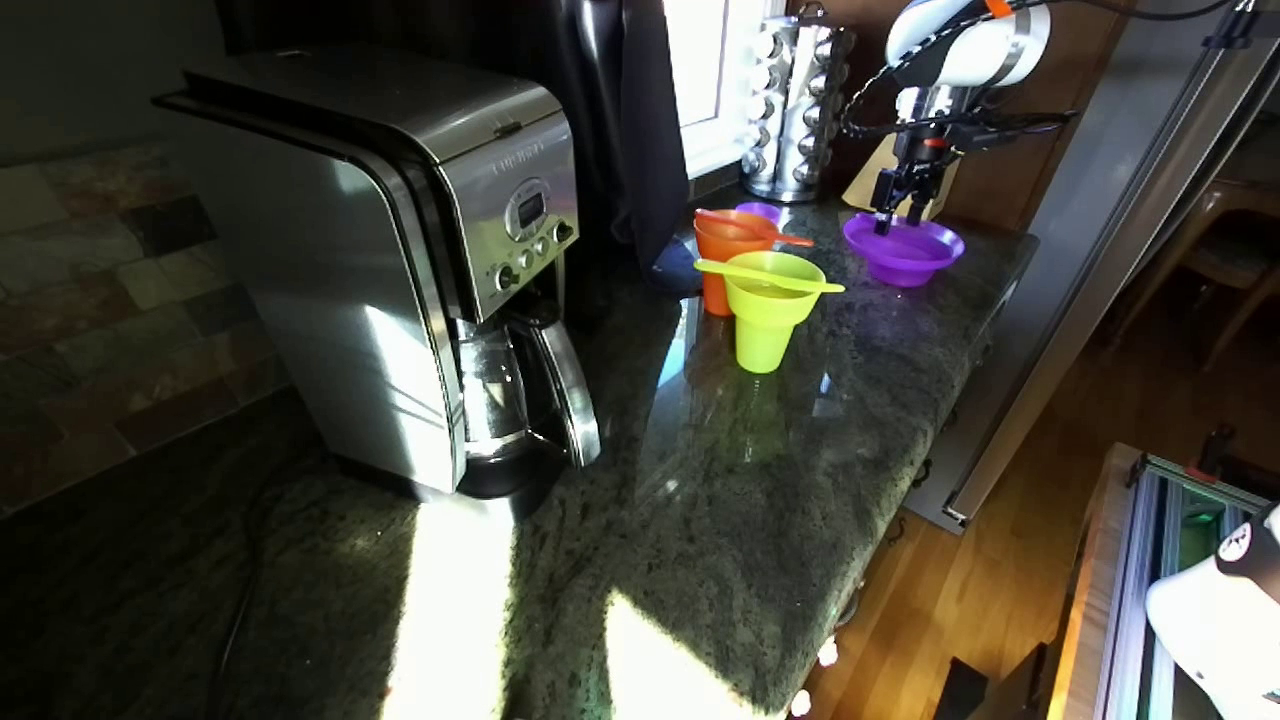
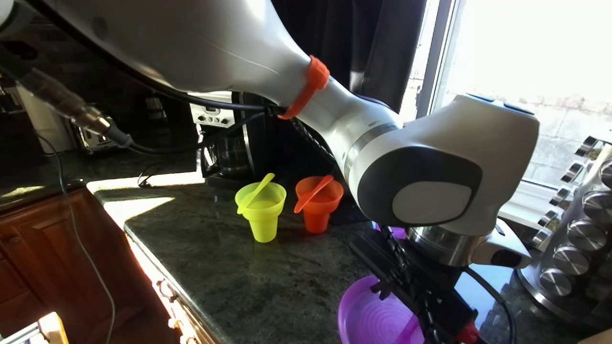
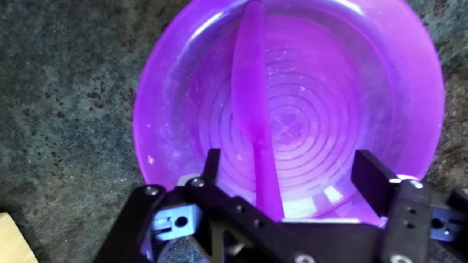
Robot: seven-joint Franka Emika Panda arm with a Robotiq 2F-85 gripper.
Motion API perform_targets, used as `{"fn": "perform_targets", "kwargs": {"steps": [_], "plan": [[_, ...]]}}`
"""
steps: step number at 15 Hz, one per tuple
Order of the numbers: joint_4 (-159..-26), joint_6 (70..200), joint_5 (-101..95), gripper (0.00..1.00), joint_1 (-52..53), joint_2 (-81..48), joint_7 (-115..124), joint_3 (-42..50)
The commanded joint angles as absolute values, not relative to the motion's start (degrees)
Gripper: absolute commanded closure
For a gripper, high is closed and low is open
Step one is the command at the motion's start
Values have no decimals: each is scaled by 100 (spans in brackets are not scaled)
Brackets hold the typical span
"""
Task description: Unstack the purple items.
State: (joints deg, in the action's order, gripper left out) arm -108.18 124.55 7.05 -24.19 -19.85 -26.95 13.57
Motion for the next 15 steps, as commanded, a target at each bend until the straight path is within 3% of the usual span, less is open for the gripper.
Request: {"fn": "perform_targets", "kwargs": {"steps": [1,2,3,10,15], "plan": [[-10798,12542,894,16,-2574,-2042,-2939,1280],[-10795,12549,900,22,-2584,-2043,-2960,1283],[-10786,12551,901,18,-2593,-2049,-2973,1284],[-10718,12511,991,23,-2653,-2086,-3107,1258],[-10640,12503,1003,39,-2657,-2163,-3092,1250]]}}
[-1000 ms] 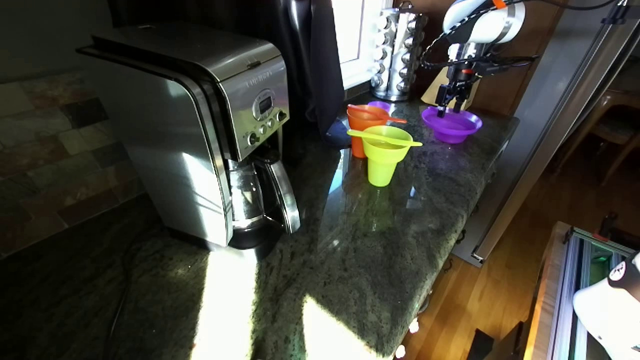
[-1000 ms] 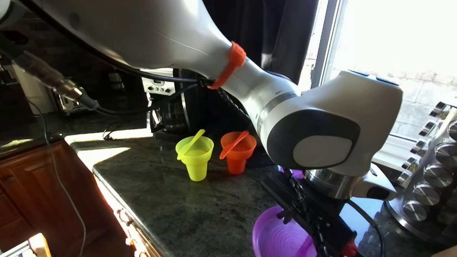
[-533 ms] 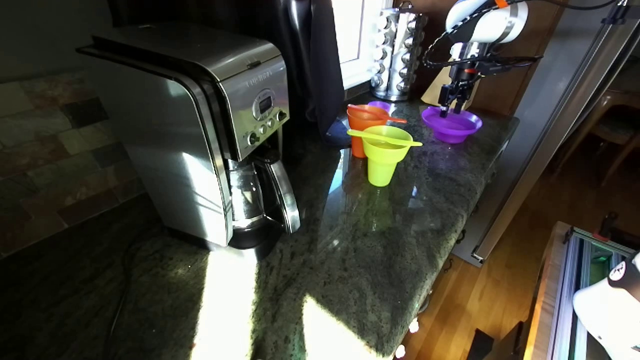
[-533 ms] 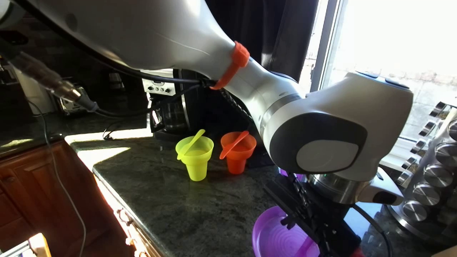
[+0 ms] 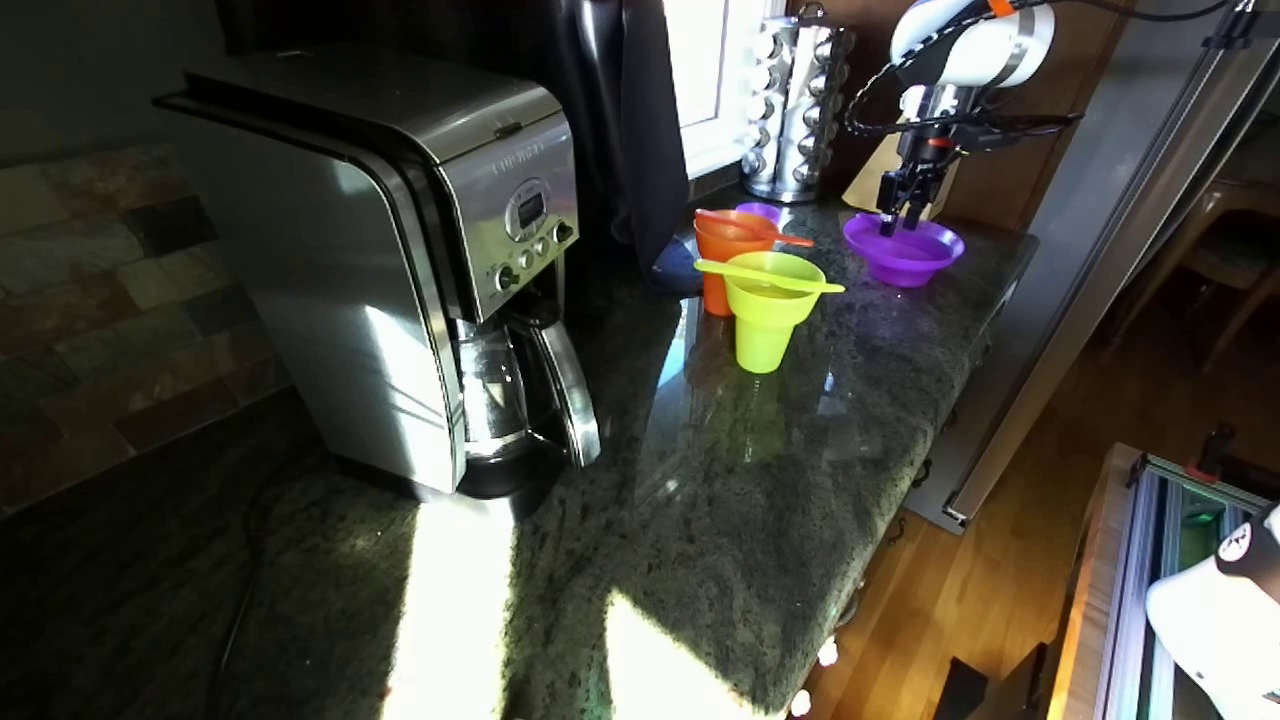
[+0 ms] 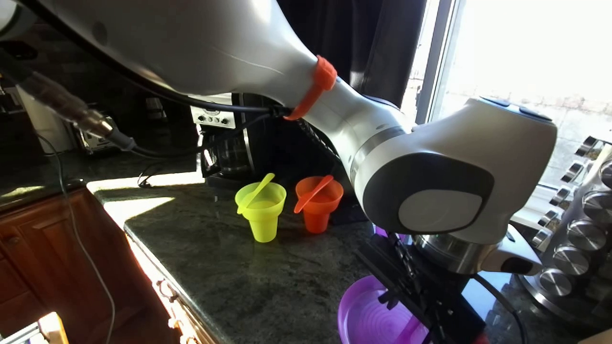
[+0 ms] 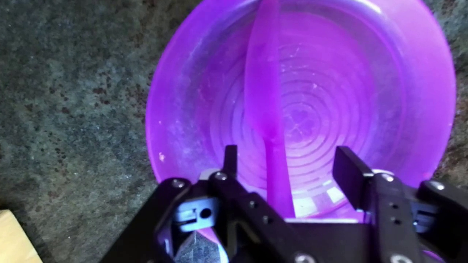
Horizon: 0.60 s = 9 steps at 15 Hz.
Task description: Unstack the purple items.
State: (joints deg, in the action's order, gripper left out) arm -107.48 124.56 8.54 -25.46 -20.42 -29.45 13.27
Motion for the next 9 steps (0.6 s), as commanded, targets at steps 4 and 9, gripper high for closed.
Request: {"fn": "perform_targets", "kwargs": {"steps": [4,9], "plan": [[-10586,12523,977,39,-2650,-2230,-3062,1239],[-10560,12509,966,67,-2658,-2271,-3061,1227]]}}
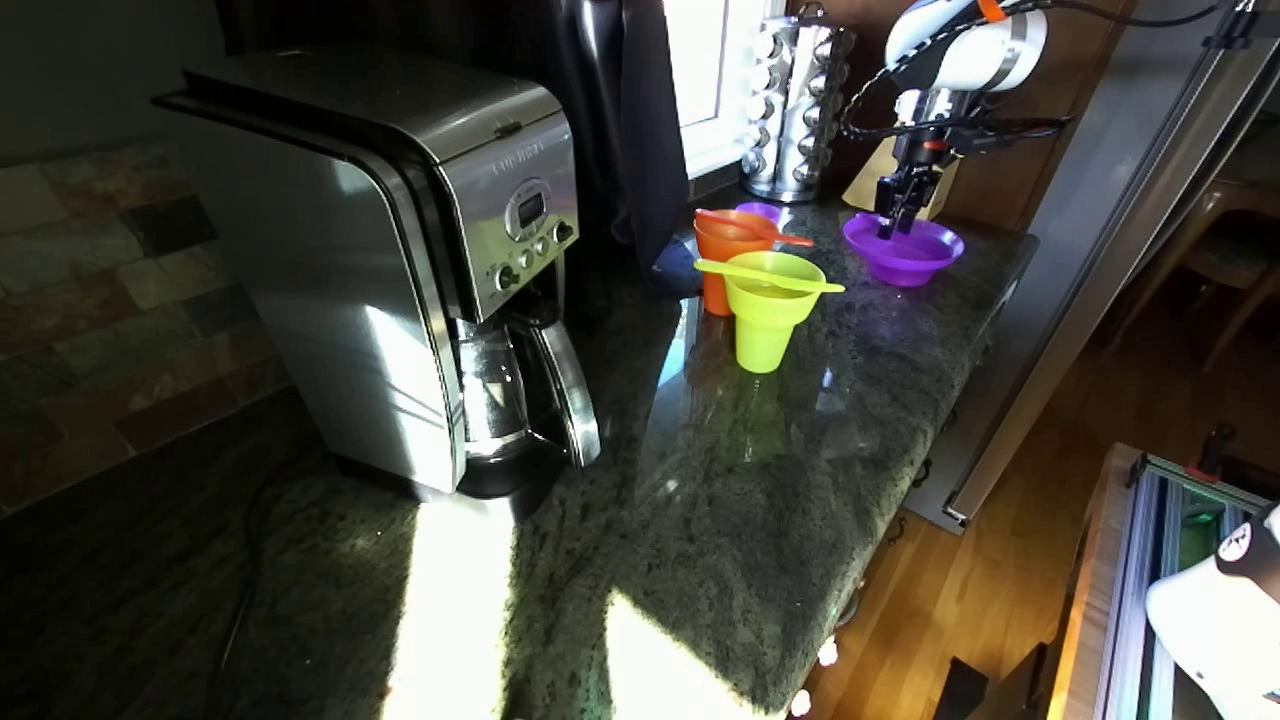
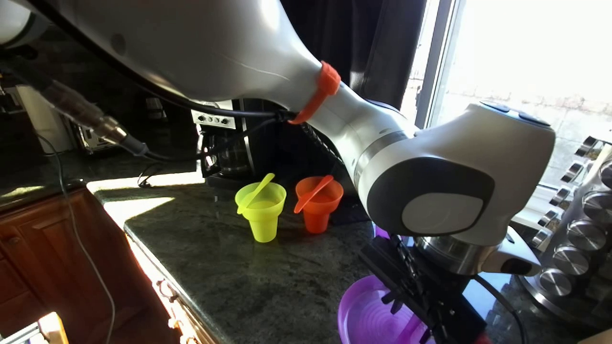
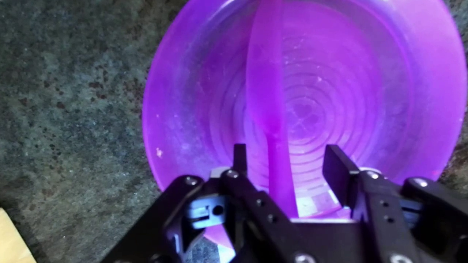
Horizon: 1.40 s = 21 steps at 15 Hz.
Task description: Unstack the purple items.
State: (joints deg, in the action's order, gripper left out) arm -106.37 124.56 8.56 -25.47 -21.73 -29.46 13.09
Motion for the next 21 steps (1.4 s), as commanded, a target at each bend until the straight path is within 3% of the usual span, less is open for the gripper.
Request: {"fn": "perform_targets", "kwargs": {"steps": [1,4,5,7,16,21], "plan": [[-10559,12508,966,76,-2659,-2276,-3063,1225],[-10555,12494,980,99,-2677,-2260,-3085,1223],[-10560,12498,973,100,-2686,-2246,-3095,1230],[-10551,12504,967,96,-2705,-2234,-3104,1238],[-10410,12173,1255,96,-2711,-1883,-2999,1195],[-9563,11732,1295,96,-2554,-2089,-2485,1178]]}}
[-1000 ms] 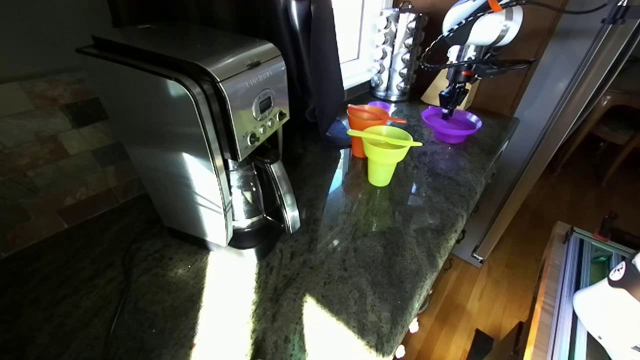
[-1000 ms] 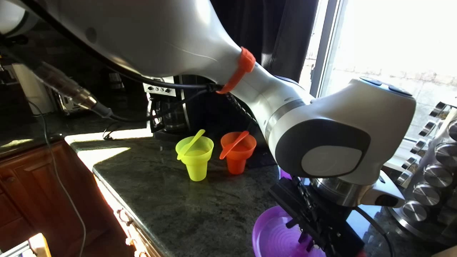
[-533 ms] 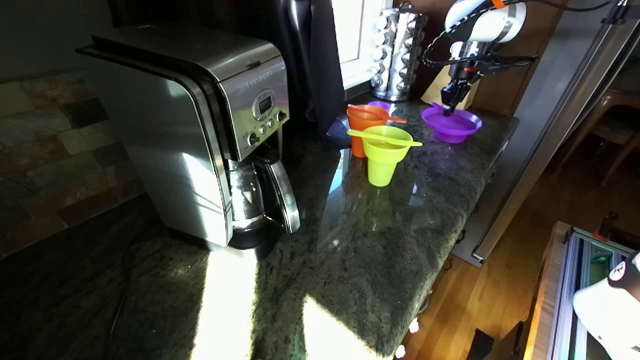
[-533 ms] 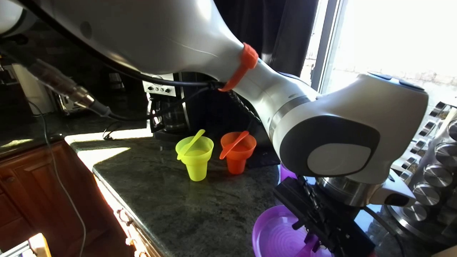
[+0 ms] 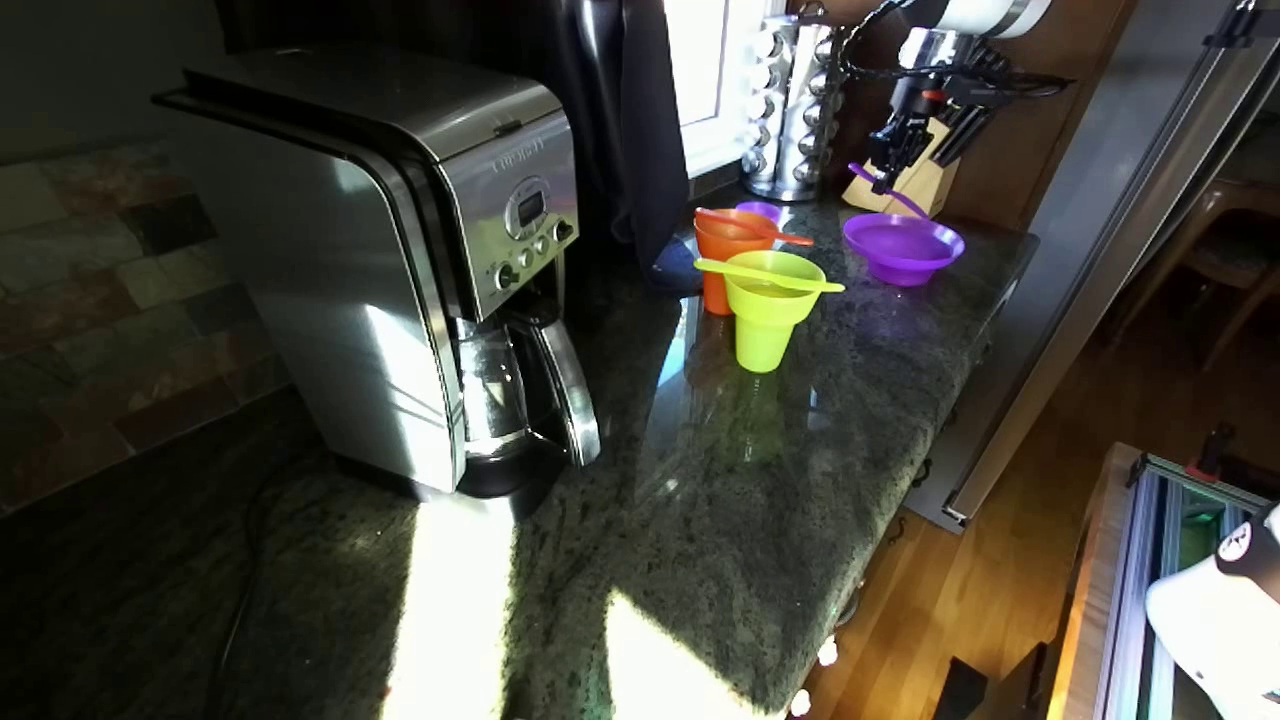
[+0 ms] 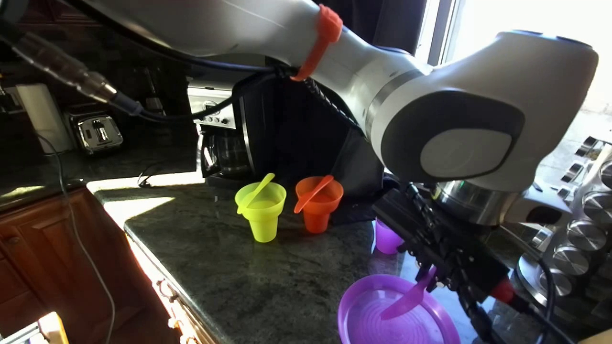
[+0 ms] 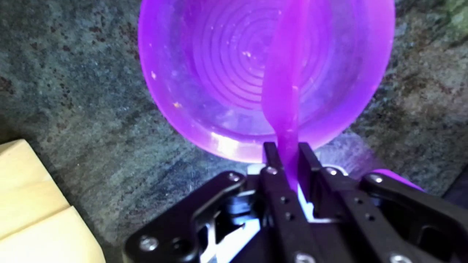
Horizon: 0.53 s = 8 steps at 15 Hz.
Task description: Unstack the purple items.
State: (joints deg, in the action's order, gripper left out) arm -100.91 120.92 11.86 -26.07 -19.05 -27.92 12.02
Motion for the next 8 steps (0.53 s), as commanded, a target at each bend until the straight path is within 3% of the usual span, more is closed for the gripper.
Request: {"fn": "perform_targets", "kwargs": {"steps": [1,5,6,8], "plan": [[-9385,11660,1297,96,-2539,-2149,-2468,1147],[-8670,11380,1142,96,-2438,-2449,-2689,979],[-9116,11678,1181,84,-2465,-2168,-2603,1030],[-8872,11565,1172,84,-2425,-2297,-2602,968]]}}
